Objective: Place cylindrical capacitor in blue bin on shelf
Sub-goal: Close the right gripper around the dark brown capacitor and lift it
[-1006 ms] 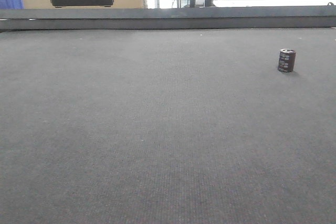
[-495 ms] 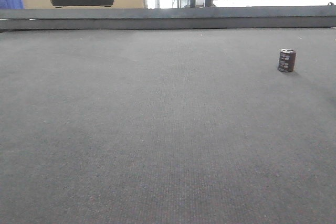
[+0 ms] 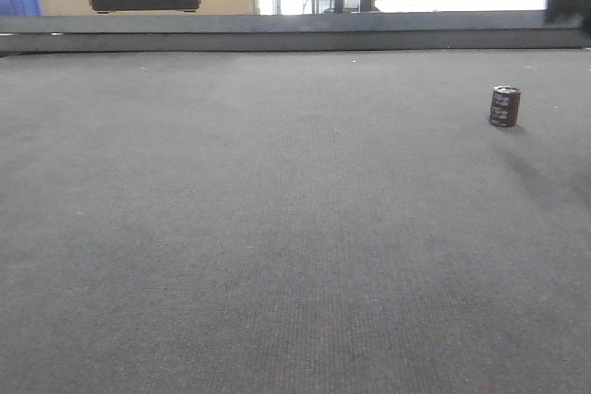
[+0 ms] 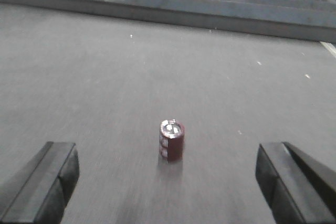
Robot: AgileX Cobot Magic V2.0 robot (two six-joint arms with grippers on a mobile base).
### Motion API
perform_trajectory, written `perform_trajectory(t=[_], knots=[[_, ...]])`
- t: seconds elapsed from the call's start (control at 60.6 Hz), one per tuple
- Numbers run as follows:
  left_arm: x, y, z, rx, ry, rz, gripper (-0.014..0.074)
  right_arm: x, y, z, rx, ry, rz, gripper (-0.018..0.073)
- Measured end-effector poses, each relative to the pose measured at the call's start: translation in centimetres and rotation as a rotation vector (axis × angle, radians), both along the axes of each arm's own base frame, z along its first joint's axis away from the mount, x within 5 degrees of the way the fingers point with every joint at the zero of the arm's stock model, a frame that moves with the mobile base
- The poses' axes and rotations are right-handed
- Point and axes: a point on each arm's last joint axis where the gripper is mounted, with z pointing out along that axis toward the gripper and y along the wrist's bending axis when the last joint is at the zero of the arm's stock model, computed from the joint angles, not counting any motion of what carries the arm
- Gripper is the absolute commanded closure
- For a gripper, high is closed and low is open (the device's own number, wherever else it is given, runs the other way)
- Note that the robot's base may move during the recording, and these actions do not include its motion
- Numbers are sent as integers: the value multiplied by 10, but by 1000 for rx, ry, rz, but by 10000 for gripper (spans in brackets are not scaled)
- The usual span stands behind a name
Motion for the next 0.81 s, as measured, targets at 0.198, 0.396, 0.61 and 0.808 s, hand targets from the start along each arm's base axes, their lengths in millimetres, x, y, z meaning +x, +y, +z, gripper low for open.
perform_trajectory(t=[0.198,0.396,0.61,0.808], knots=[[0,0,0,0,2,0,-6,39,-2,-42,21,-45,-53,-10],[0,0,0,8,1,2,-6,80,-2,-67,25,-22,-79,-10],[0,0,0,14,3,4,-6,119,2,-76,26,-13,-70,-10],[0,0,-1,14,5,4,-6,147,3,-93,20,39,-63,-10]])
